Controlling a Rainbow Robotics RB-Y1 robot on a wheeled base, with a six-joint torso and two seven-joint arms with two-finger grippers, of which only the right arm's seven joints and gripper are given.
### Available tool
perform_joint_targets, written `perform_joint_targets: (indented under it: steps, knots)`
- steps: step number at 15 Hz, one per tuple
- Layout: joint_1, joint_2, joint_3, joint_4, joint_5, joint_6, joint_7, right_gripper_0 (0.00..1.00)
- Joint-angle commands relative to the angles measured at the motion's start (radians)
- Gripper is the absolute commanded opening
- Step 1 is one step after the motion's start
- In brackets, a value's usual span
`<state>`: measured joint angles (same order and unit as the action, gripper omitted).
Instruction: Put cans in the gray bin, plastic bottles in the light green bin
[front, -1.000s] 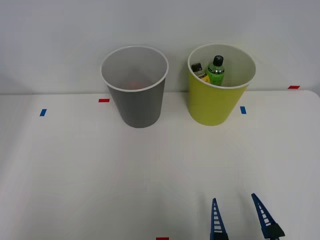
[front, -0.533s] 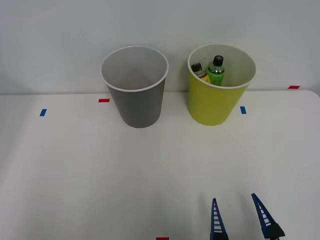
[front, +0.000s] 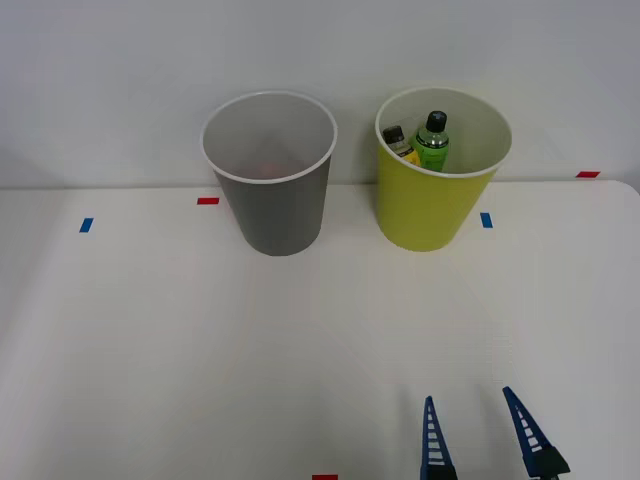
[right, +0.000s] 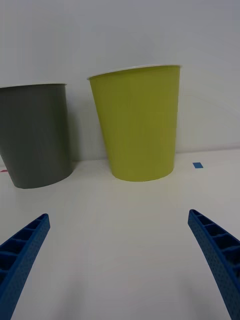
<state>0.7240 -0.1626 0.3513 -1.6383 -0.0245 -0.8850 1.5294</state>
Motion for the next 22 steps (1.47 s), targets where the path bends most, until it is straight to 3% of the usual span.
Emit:
perform_joint_targets:
  steps: [1,22]
  knots:
    - [0.000,0.000,0.000,0.000,0.000,0.000,0.000,0.95]
    - [0.000,0.000,0.000,0.000,0.000,0.000,0.000,0.95]
